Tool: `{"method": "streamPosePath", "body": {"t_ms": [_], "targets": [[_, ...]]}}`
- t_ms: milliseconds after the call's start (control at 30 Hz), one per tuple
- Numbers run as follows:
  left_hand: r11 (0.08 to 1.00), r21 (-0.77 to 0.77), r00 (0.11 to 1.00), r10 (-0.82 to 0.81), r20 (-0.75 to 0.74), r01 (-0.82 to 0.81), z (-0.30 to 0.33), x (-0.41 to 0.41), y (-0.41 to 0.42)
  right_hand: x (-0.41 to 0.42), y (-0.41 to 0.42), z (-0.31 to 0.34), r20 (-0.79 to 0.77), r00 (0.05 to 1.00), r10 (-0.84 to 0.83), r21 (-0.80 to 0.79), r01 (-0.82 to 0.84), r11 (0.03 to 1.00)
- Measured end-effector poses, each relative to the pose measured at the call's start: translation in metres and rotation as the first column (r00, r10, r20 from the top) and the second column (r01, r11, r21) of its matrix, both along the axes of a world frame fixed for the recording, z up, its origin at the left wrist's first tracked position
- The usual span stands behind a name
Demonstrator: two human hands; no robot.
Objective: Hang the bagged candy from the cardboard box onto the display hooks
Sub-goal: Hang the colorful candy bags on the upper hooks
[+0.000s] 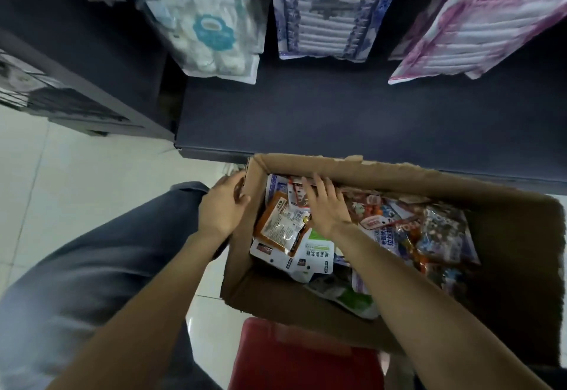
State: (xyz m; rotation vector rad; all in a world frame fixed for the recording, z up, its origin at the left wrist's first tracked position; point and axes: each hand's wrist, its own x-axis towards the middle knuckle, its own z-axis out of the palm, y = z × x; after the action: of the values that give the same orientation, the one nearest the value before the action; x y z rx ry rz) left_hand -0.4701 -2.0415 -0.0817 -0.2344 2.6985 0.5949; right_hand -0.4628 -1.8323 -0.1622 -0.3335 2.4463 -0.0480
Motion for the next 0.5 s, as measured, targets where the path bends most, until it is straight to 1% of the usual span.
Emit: {"method": "streamPosePath", "body": {"t_ms": [67,167,333,433,500], "targets": [[1.0,0.007,1.0,0.006,-0.005,-0.006,0.0,-0.005,0.001,-0.01,-0.002,-0.01,0.036,0.999,0.028,0.088,-0.031,0.996],[1.0,0.011,1.0,0.015,-0.021,-0.015,-0.002,-0.006,0.003,-0.018,-0.002,-0.019,0.049,0.992,0.114,0.139,-0.12,0.983],[1.0,0.006,0.998,0.014,-0.059,-0.014,-0.005,-0.003,0.004,-0.022,0.014,-0.025,-0.035,0.967,0.252,0.092,-0.248,0.964],[1.0,-0.023,0.997,0.008,-0.072,-0.01,-0.003,-0.001,0.006,-0.02,0.025,-0.018,-0.032,0.937,0.347,0.097,-0.343,0.934],[0.998,-0.066,0.999,-0.019,-0.049,0.016,-0.001,0.001,0.007,-0.011,0.03,-0.011,-0.022,0.918,0.395,0.09,-0.392,0.916]]}}
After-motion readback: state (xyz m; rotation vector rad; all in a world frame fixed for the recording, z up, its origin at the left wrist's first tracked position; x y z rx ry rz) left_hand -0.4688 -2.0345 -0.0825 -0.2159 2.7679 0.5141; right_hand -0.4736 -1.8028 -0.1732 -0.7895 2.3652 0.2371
